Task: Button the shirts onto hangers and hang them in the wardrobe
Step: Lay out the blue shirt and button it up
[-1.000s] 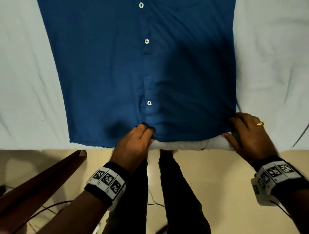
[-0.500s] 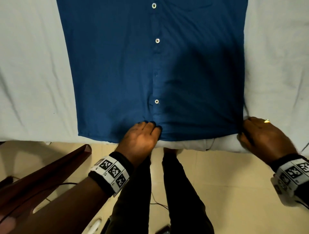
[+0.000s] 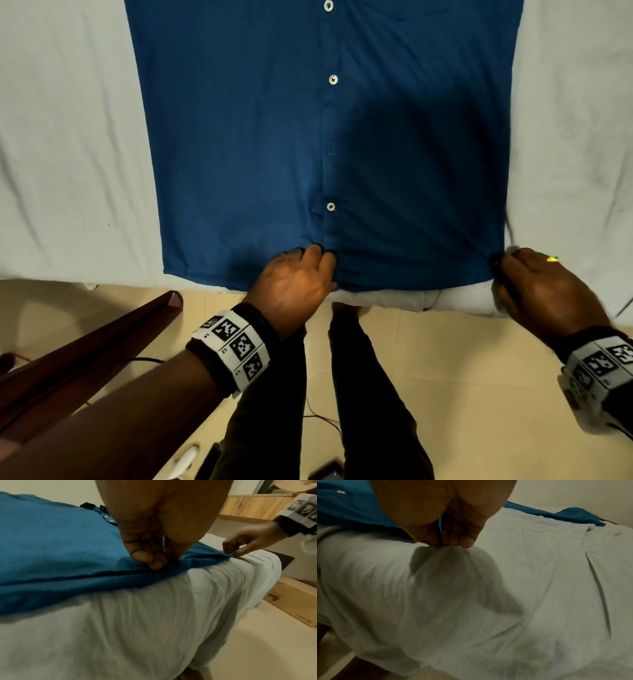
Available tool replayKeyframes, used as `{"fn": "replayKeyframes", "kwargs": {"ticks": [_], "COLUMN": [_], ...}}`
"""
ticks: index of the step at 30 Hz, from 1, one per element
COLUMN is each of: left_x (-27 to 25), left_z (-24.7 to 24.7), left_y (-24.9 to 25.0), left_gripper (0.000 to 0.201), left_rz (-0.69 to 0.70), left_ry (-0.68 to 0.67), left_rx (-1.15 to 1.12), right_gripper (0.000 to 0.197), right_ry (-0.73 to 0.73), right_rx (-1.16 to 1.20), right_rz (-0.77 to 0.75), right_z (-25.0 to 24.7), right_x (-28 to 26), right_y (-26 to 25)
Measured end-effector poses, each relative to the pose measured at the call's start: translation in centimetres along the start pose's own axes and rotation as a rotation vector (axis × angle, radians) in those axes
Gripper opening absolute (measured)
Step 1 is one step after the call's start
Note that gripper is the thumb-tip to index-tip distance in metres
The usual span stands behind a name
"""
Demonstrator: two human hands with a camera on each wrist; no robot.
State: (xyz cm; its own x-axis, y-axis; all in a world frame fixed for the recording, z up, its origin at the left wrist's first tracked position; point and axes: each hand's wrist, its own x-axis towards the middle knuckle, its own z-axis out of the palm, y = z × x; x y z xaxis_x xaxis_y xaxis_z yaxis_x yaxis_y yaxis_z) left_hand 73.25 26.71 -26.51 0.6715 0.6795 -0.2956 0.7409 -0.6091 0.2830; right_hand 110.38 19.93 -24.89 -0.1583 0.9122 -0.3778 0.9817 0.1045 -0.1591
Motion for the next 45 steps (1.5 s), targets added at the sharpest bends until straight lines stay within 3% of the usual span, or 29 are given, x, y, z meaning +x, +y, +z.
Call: {"fn": "replayKeyframes", "kwargs": {"ticks": [8, 10, 14, 16, 18, 23, 25, 33, 37, 41, 45], "left_x": [-0.7, -0.9, -1.4, -2.7, -4.6, -6.7, -5.6, -3.6, -3.6, -3.2, -2.0], "left_z": [-0.2, -0.2, -1.7, -1.9, -1.4, 0.4, 0.8, 1.5, 1.4, 1.4, 1.7], "left_y": [0.8, 0.3, -3.6, -6.4, -7.9, -5.2, -3.9, -2.8, -2.6, -2.4, -1.6], "left_gripper": [0.010, 0.018, 0.035, 0.057, 0.058, 0.044, 0.043, 0.013, 0.013, 0.034, 0.015], "left_rz": [0.112, 0.107, -0.116, -0.309, -0.397, -0.041, 0.014, 0.092, 0.102, 0.050, -0.037], "left_ry": [-0.018, 0.055, 0.292, 0.290, 0.240, 0.146, 0.148, 0.263, 0.235, 0.222, 0.213], "left_rx": [0.041, -0.011, -0.132, -0.147, -0.101, -0.006, 0.004, 0.008, -0.055, -0.067, 0.008], "right_gripper": [0.035, 0.035, 0.039, 0.047, 0.059, 0.045, 0.041, 0.034, 0.030, 0.036, 0.038], "right_ry": [-0.110, -0.127, 0.046, 0.118, 0.106, 0.094, 0.115, 0.145, 0.150, 0.086, 0.046], "right_rx": [-0.083, -0.101, -0.040, 0.042, 0.090, -0.014, -0.037, 0.057, 0.105, 0.146, 0.193], "right_rz": [0.026, 0.037, 0.072, 0.087, 0.054, 0.008, -0.025, -0.242, -0.280, -0.298, -0.255], "right_z": [-1.3, -2.0, -3.1, -2.9, -2.0, 0.7, 1.1, 1.0, 1.3, 1.7, 1.6], "right_x": [0.8, 1.3, 3.6, 4.8, 5.0, 2.9, 2.6, 5.4, 6.2, 6.7, 7.5], "right_y": [-0.7, -1.0, -2.9, -5.2, -6.8, -7.8, -8.8, -15.3, -17.7, -18.2, -18.1]}}
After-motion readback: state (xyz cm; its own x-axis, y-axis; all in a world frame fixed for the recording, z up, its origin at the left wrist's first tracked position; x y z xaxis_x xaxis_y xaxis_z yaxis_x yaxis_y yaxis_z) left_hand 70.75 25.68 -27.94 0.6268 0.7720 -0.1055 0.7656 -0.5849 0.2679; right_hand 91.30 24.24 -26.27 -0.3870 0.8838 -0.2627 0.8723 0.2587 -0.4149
